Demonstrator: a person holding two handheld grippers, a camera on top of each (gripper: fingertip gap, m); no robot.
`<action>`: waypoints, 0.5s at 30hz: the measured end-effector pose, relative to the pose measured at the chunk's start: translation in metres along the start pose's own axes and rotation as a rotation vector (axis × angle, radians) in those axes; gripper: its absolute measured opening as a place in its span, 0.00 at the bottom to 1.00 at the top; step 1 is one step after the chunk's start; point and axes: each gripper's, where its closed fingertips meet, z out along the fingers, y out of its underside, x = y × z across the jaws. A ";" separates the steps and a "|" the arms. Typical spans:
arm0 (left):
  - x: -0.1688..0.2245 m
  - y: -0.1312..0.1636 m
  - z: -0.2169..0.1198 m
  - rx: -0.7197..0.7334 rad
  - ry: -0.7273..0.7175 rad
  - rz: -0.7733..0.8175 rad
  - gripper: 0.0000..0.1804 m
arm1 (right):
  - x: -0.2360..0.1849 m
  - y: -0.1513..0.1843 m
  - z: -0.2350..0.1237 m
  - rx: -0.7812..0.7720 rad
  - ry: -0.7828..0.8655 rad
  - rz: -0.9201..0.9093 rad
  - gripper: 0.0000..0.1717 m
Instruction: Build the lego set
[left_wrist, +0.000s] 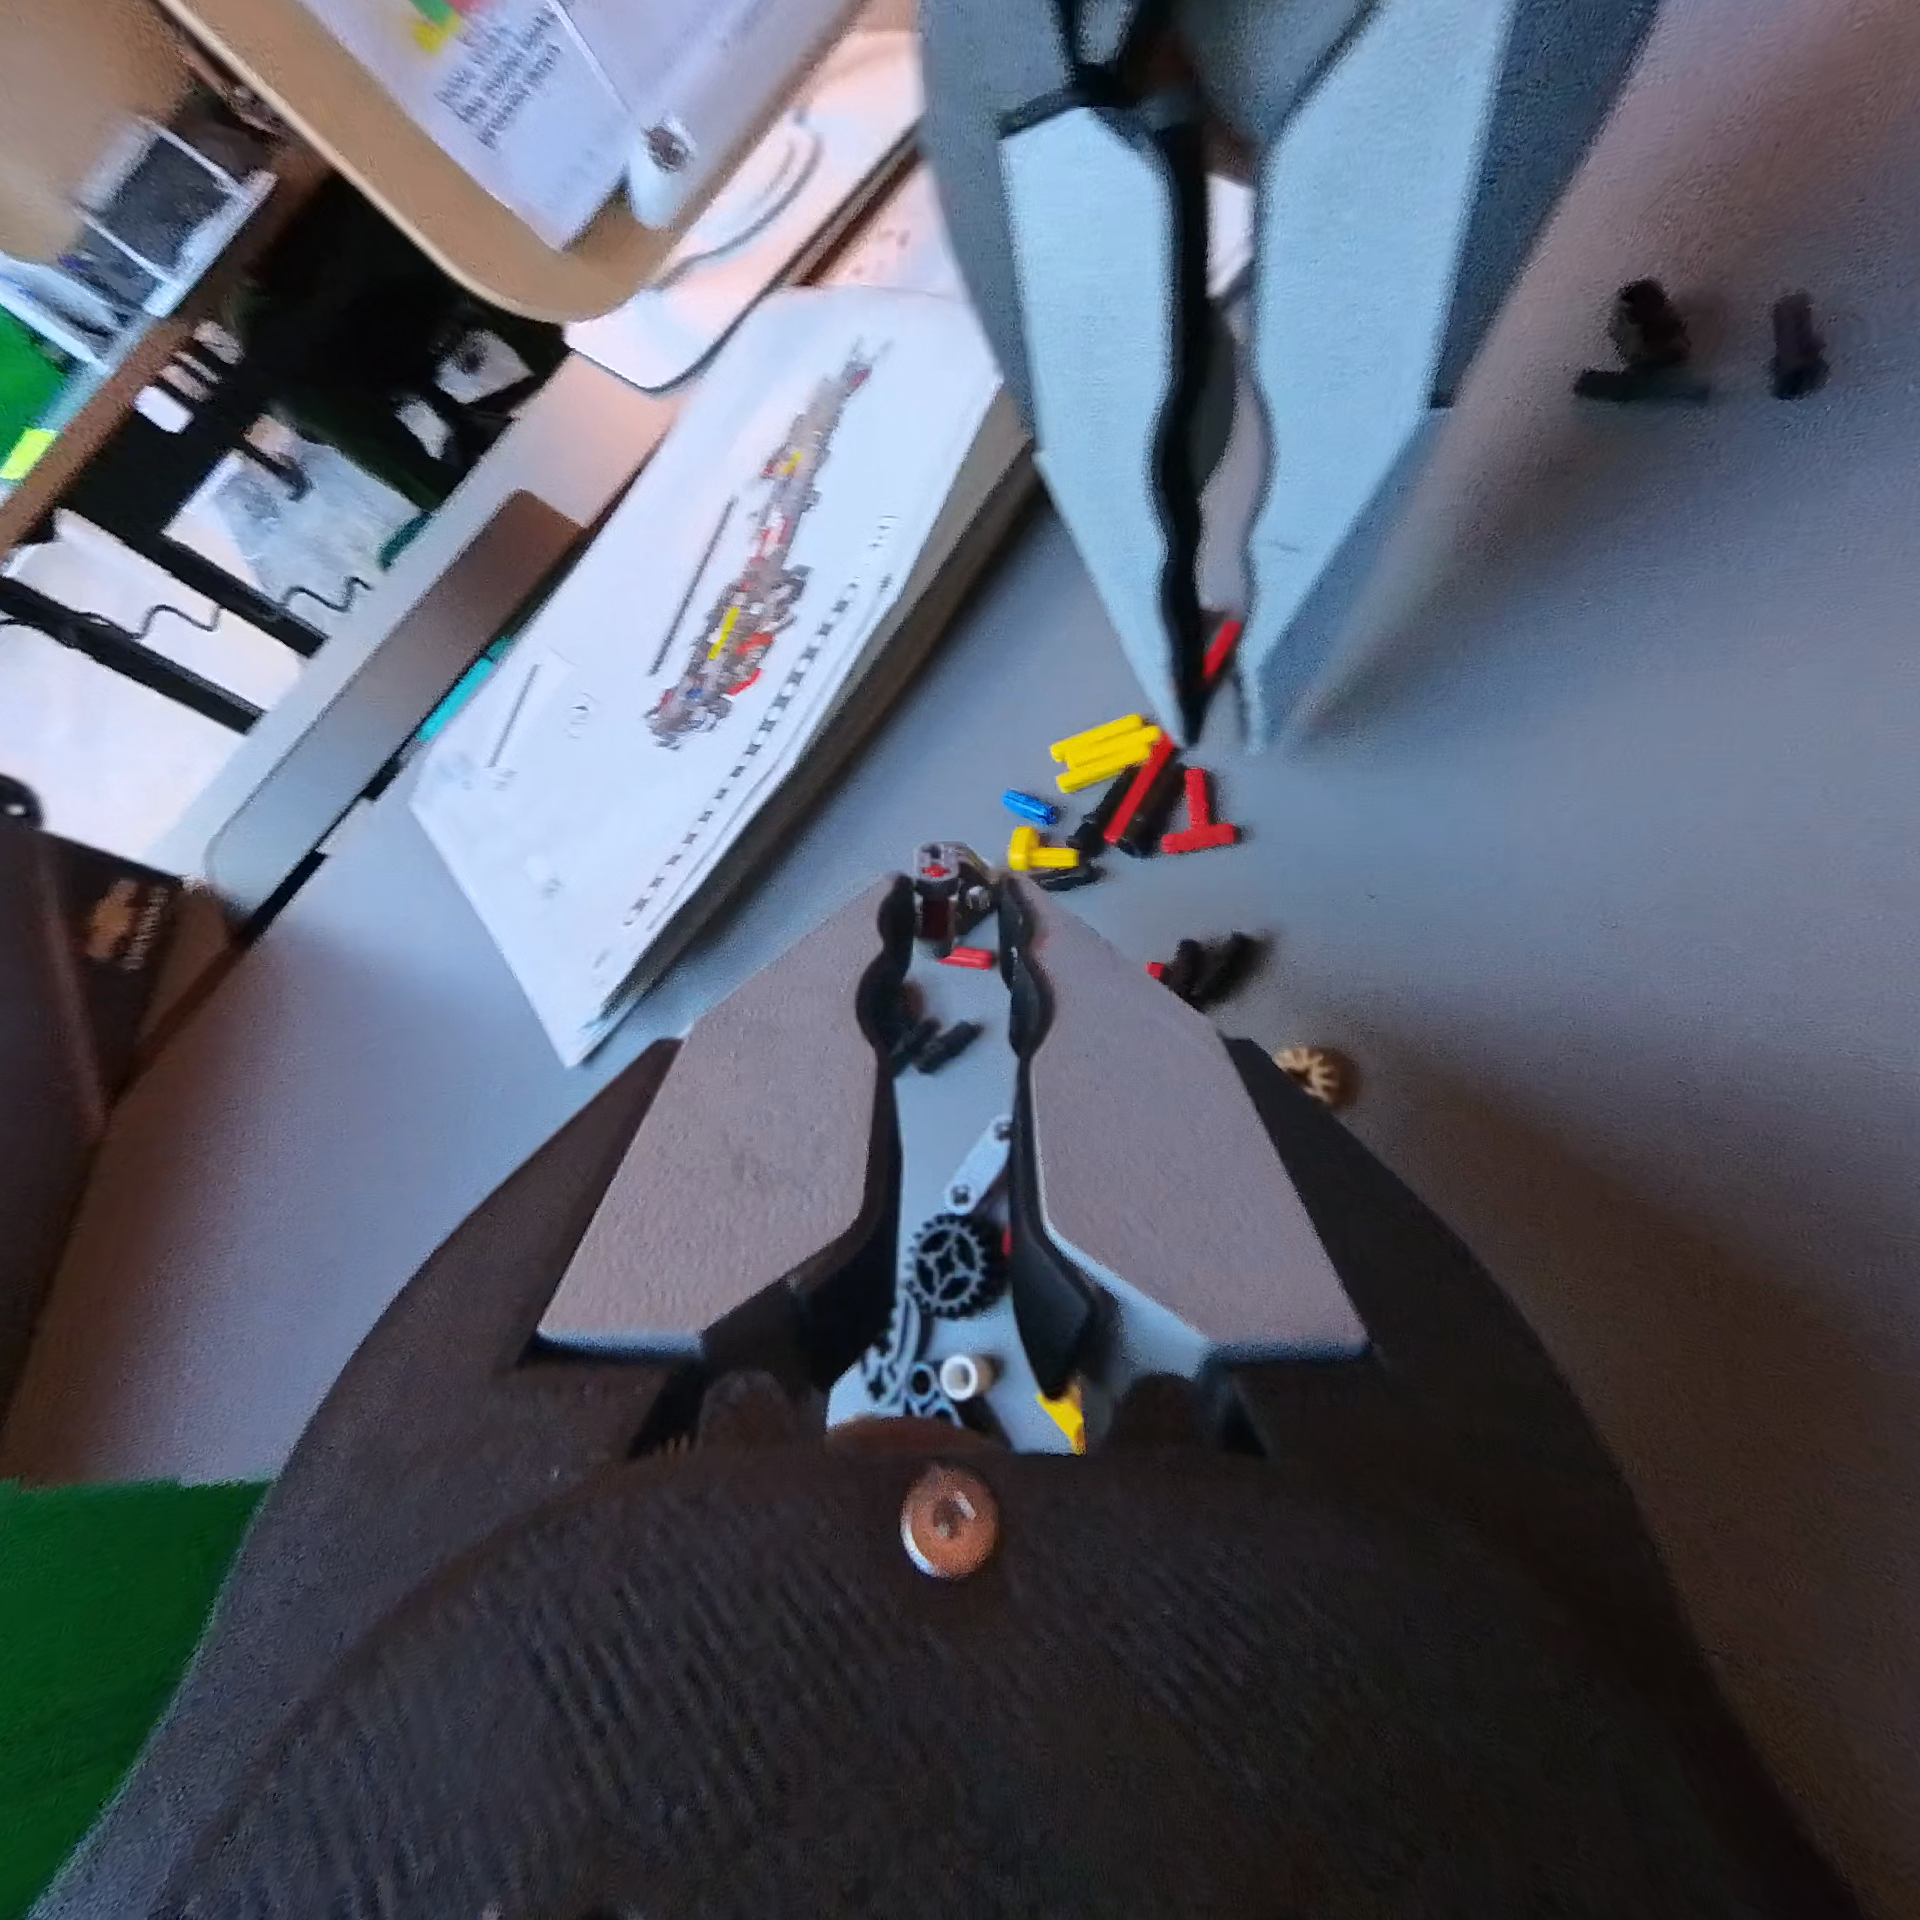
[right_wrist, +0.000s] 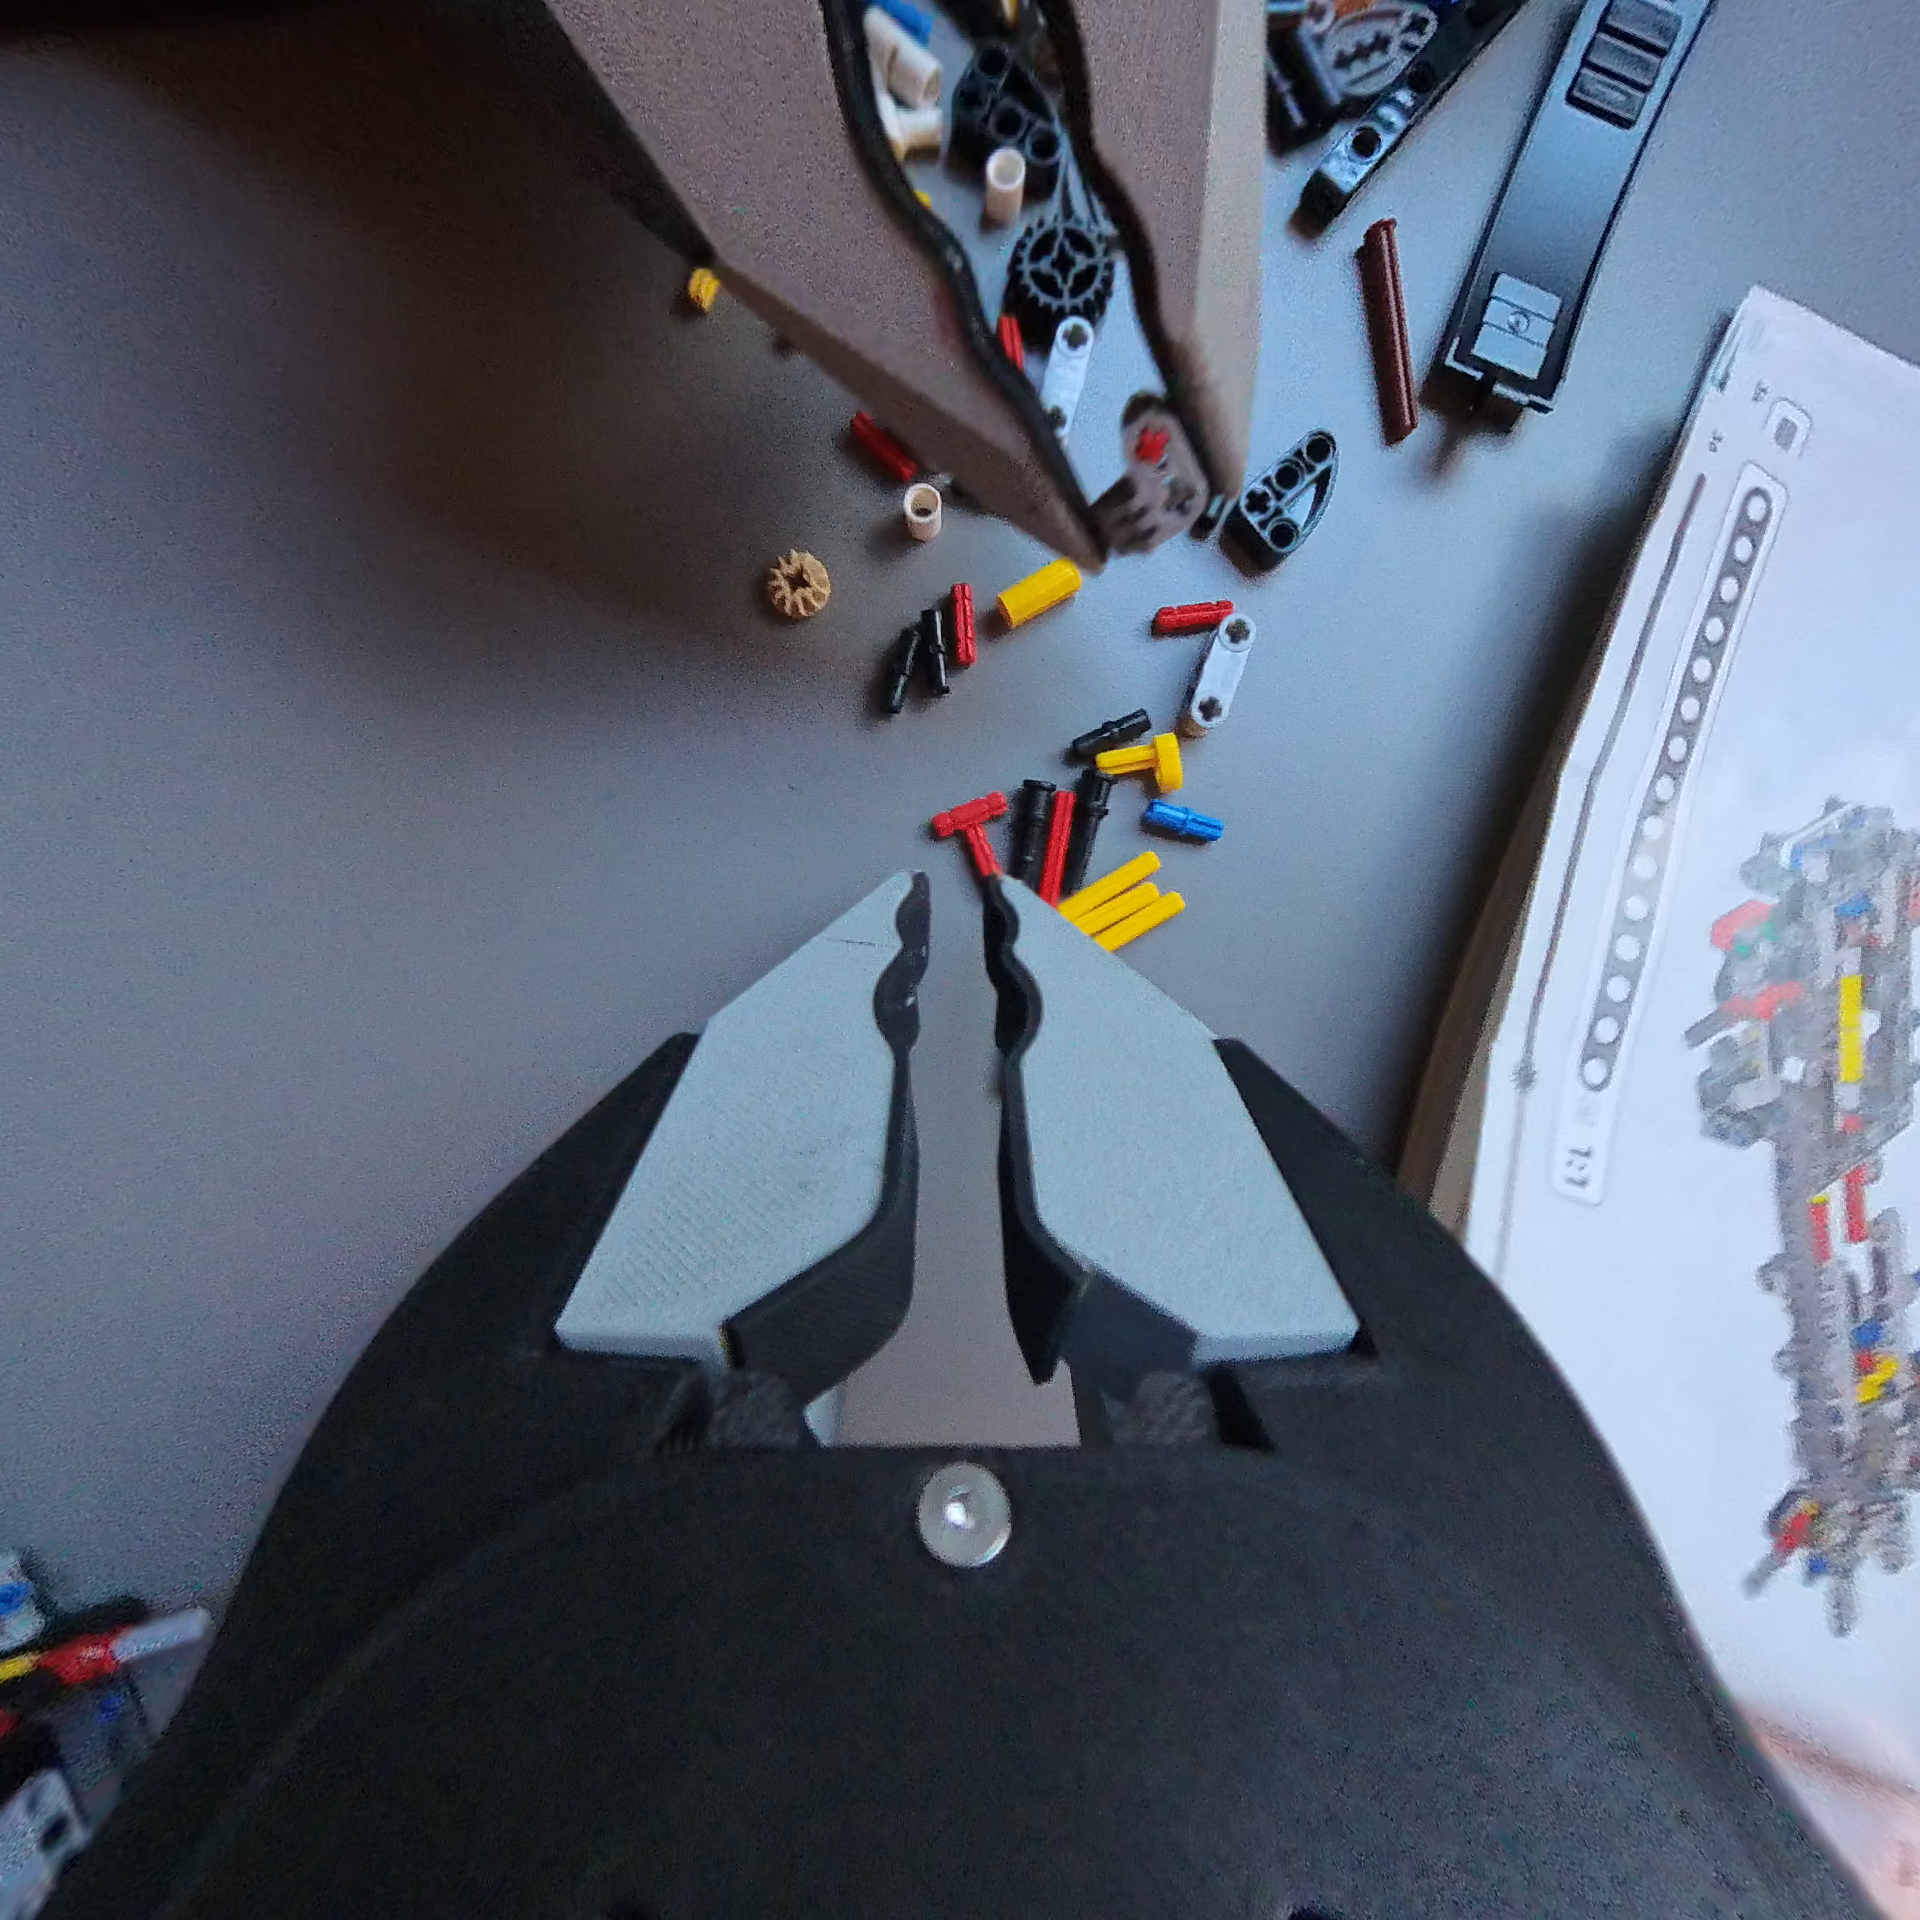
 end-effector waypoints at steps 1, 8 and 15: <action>0.004 0.000 0.001 -0.003 0.021 0.001 0.08 | 0.003 0.002 0.001 -0.024 -0.004 -0.026 0.04; 0.022 0.003 0.005 -0.030 0.119 -0.016 0.08 | 0.004 0.002 0.008 -0.080 -0.031 -0.175 0.03; 0.041 -0.006 0.003 0.007 0.238 -0.060 0.08 | 0.003 0.005 0.015 -0.082 -0.073 -0.125 0.00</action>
